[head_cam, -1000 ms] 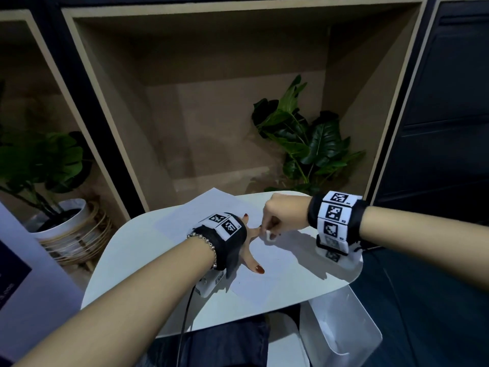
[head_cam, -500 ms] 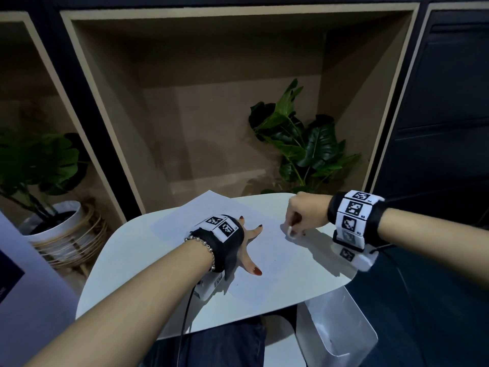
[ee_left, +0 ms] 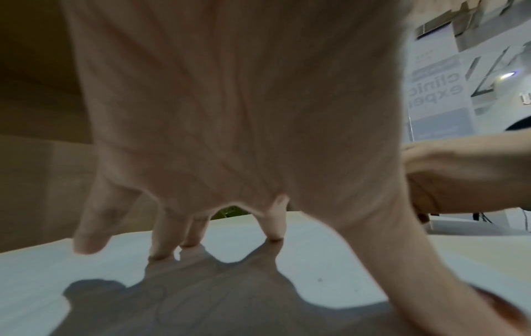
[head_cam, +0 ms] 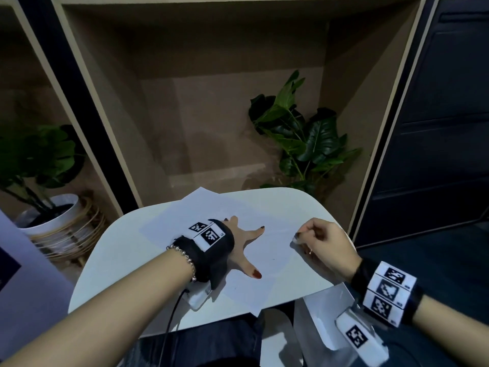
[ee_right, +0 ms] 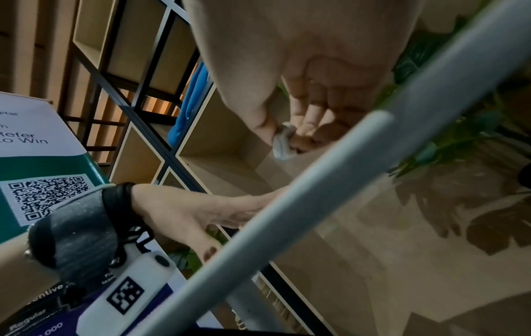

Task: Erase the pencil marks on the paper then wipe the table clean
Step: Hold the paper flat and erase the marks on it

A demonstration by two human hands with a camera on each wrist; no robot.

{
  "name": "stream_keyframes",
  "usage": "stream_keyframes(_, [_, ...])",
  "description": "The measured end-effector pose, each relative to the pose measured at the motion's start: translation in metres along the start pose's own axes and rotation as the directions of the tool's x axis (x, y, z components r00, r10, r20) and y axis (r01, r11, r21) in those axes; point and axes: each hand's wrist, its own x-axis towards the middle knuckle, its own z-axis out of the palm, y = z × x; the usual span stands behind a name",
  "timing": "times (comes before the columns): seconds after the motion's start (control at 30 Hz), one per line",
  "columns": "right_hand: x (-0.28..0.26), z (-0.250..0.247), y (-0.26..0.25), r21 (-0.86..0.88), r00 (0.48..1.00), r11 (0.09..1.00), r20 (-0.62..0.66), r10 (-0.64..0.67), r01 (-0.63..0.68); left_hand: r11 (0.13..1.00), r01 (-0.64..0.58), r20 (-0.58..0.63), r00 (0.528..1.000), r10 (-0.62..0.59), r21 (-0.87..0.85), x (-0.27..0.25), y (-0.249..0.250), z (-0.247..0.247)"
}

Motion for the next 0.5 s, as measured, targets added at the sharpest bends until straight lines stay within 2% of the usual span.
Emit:
stream_keyframes(0.1, [-0.006, 0.007, 0.002, 0.082, 0.997, 0.996, -0.08, -0.011, 0.017, 0.999, 0.017, -0.003, 1.0, -0.017, 0.036, -0.005, 0.005, 0.0])
stream_keyframes(0.17, [-0.007, 0.008, 0.004, 0.17, 0.997, 0.985, -0.078, 0.006, 0.008, 0.999, -0.008, -0.001, 1.0, 0.008, 0.037, -0.009, 0.012, -0.006])
stream_keyframes(0.33, [-0.007, 0.007, 0.008, 0.085, 0.999, 0.996, -0.049, -0.016, 0.02, 0.978, -0.204, -0.088, 0.974, 0.207, 0.039, 0.001, 0.03, -0.025])
stream_keyframes(0.43, [-0.007, 0.006, 0.008, 0.04, 0.998, 0.999, -0.044, -0.033, 0.035, 0.967, -0.253, -0.015, 0.967, 0.254, 0.022, 0.014, 0.036, -0.022])
stream_keyframes(0.5, [-0.007, 0.005, 0.007, 0.074, 0.999, 0.997, -0.031, -0.02, 0.022, 0.965, -0.258, 0.031, 0.966, 0.257, 0.046, 0.02, 0.037, -0.019])
